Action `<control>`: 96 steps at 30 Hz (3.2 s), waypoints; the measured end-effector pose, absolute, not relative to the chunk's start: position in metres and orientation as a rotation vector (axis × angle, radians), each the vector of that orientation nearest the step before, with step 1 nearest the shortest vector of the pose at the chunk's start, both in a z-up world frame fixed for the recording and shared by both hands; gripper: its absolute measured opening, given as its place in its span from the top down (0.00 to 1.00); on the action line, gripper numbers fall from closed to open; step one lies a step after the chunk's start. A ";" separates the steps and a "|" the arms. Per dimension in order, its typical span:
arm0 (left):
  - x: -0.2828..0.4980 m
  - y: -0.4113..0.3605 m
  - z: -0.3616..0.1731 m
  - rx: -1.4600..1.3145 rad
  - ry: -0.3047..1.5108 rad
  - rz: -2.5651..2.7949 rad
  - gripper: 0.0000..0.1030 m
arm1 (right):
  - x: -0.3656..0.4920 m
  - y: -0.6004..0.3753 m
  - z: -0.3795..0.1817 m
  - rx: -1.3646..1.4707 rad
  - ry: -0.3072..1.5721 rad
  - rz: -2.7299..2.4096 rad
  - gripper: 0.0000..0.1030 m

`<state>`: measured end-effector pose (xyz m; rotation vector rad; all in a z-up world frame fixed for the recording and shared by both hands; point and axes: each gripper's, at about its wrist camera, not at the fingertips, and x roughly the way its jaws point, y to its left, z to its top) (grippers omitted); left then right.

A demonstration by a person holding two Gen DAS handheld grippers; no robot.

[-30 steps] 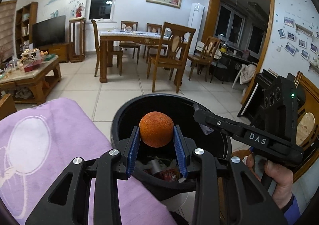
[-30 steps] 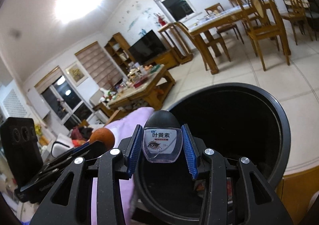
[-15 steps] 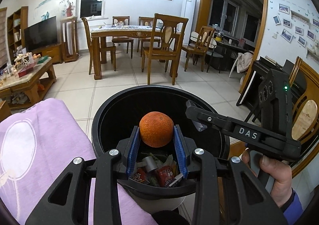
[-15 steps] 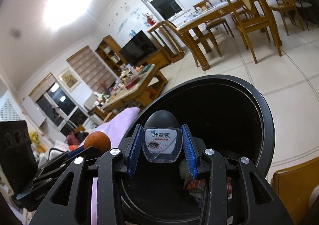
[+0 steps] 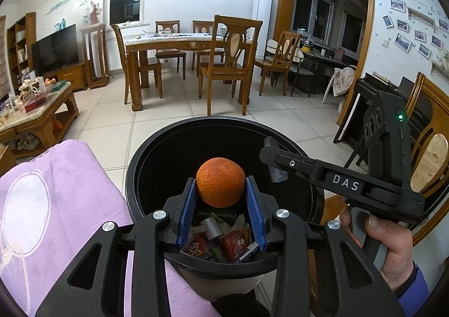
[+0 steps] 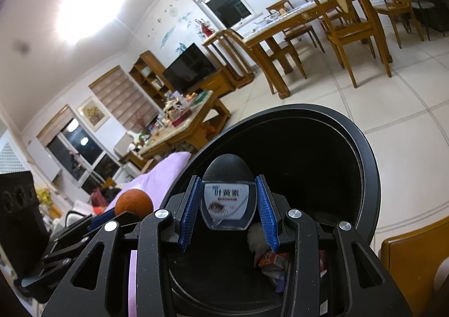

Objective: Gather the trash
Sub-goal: 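Carry the orange ball and eye-drop bottle over the black bin and release both, then grasp the white cup lid with the left gripper while the right gripper grasps the blue milk carton, then carry the white lid and blue carton over the black bin and release both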

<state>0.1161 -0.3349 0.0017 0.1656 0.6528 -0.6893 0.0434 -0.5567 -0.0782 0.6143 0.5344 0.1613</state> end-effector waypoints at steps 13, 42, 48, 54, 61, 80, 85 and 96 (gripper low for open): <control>0.092 -0.317 0.025 0.143 0.606 -0.682 0.31 | 0.040 -0.537 -0.070 0.591 0.527 0.158 0.48; 0.021 0.025 -0.013 0.057 0.858 -0.198 0.36 | -0.002 -0.131 -0.050 -0.169 0.814 0.845 0.23; 0.031 0.027 -0.043 0.101 0.937 -0.222 0.52 | -0.013 -0.099 -0.069 -0.263 0.873 0.850 0.23; 0.032 0.036 -0.049 0.109 0.904 -0.220 0.65 | -0.013 -0.101 -0.083 -0.272 0.903 0.821 0.52; 0.029 0.045 -0.043 0.050 0.858 -0.210 0.66 | 0.004 -0.108 -0.074 -0.161 0.895 0.835 0.52; 0.047 -0.030 0.066 0.006 0.490 -0.242 0.66 | 0.067 -0.204 0.014 0.293 0.591 0.748 0.52; 0.058 -0.051 0.073 0.013 0.464 -0.267 0.66 | 0.079 -0.242 0.021 0.341 0.563 0.707 0.52; 0.081 -0.085 0.071 -0.030 0.441 -0.332 0.66 | 0.086 -0.318 0.022 0.412 0.511 0.609 0.52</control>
